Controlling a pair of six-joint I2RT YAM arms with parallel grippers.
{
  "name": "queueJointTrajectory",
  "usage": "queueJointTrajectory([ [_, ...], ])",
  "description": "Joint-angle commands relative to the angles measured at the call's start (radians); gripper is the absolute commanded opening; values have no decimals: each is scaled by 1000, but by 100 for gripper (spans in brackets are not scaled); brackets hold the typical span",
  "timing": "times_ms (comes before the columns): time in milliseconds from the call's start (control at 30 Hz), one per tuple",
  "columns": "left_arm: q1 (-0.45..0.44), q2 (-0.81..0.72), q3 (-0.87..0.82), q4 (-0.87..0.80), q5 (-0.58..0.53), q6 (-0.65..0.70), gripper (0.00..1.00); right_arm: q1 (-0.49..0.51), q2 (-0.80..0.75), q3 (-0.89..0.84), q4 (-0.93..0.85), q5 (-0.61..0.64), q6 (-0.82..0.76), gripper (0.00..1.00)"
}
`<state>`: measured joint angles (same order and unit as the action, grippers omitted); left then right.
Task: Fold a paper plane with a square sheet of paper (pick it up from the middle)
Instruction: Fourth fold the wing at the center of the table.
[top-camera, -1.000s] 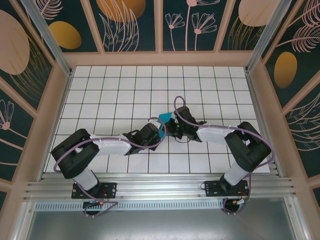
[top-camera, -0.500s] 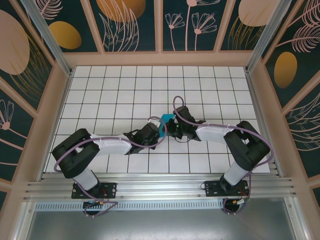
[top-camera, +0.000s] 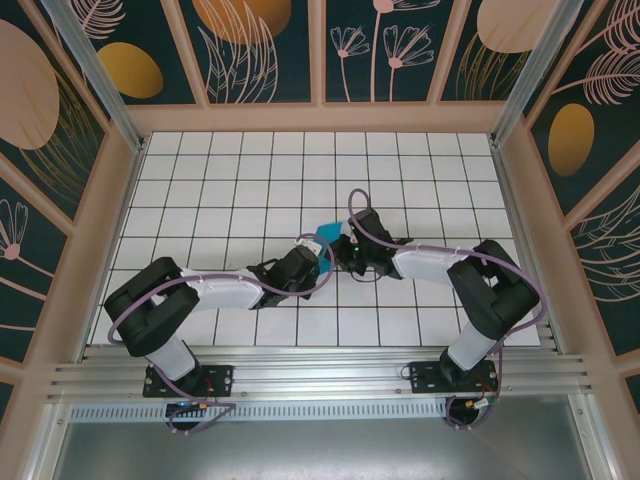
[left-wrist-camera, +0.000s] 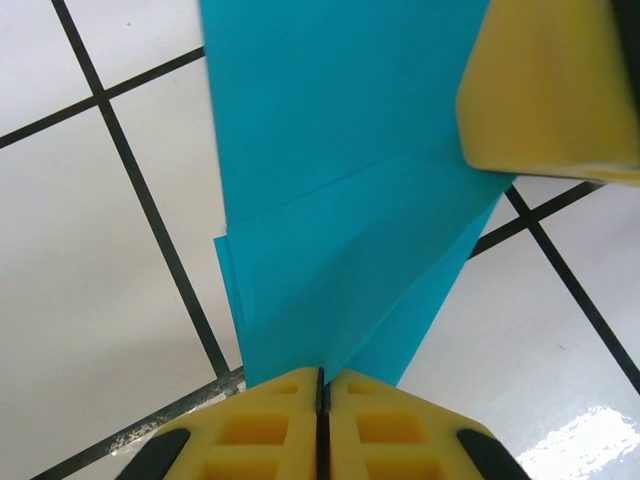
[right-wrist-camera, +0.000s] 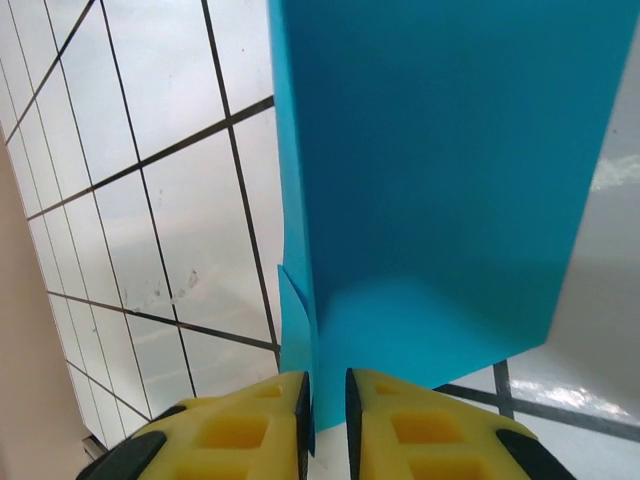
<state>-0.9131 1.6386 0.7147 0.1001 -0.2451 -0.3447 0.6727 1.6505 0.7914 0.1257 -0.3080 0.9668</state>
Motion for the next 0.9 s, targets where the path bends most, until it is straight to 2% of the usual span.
queueJointTrajectory([
  [0, -5, 3, 20, -20, -20, 18, 9, -7, 28, 40, 9, -23, -25, 21],
  [233, -6, -5, 3, -9, -28, 22, 12, -10, 68, 74, 2, -46, -40, 24],
  [500, -5, -3, 0, -30, -62, 64, 27, -15, 67, 98, -1, -61, -48, 13],
  [700, -5, 0, -1, -52, -100, 85, 27, -15, 68, 103, -8, -63, -52, 10],
  [867, -5, -2, -6, -48, -103, 86, 21, -15, 72, 107, -17, -59, -53, 9],
])
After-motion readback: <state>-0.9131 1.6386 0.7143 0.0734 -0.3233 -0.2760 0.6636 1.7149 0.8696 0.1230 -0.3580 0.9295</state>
